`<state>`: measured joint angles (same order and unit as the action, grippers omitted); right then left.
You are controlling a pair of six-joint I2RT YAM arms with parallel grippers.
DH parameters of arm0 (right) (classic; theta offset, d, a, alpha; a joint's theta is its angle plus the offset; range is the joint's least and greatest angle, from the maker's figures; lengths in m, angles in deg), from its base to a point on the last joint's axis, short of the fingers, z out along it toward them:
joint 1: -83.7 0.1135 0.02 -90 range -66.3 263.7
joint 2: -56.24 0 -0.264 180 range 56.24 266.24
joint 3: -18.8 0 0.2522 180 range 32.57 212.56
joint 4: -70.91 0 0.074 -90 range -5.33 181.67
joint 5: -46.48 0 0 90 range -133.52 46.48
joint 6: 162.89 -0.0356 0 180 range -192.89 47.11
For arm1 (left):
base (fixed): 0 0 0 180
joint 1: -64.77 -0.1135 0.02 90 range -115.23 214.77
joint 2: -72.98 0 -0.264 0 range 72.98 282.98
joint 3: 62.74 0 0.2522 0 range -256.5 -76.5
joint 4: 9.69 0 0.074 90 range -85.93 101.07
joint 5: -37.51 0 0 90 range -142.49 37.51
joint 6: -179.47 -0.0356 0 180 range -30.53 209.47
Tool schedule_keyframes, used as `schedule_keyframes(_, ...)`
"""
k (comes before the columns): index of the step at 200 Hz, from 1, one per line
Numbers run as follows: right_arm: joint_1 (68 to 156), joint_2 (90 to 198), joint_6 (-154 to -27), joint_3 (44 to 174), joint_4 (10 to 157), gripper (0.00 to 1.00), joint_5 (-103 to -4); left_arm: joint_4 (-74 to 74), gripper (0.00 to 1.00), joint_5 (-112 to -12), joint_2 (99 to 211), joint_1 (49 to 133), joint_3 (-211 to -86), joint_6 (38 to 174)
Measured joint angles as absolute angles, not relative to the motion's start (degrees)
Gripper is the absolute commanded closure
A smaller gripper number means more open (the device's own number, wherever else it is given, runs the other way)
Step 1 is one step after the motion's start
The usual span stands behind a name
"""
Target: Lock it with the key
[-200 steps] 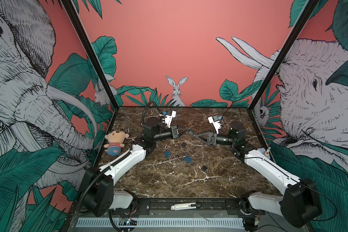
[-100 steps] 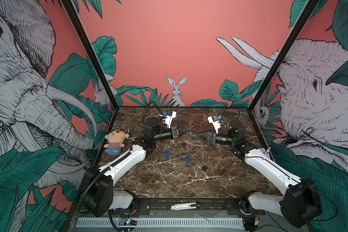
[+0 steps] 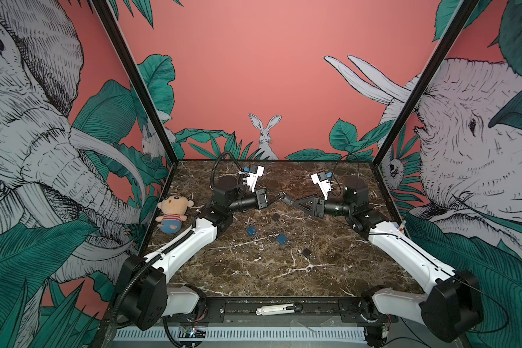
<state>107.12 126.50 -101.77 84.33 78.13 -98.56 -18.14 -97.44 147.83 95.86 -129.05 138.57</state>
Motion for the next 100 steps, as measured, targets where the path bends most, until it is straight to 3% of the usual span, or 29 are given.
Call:
schedule_keyframes(43, 108.02, 126.96, -101.84, 84.4, 78.11, 0.73, -99.61, -18.25, 1.0, -97.44, 147.98, 95.86, -129.14, 139.01)
schedule_keyframes(80, 108.26, 127.66, -102.08, 84.97, 78.13, 1.0, -99.9, -19.04, 1.0, -97.48, 148.18, 95.86, -129.73, 139.4)
schedule_keyframes(100, 108.24, 127.66, -102.62, 85.01, 78.04, 1.0, -99.98, -19.41, 1.0, -97.37, 148.18, 95.84, -129.73, 139.38)
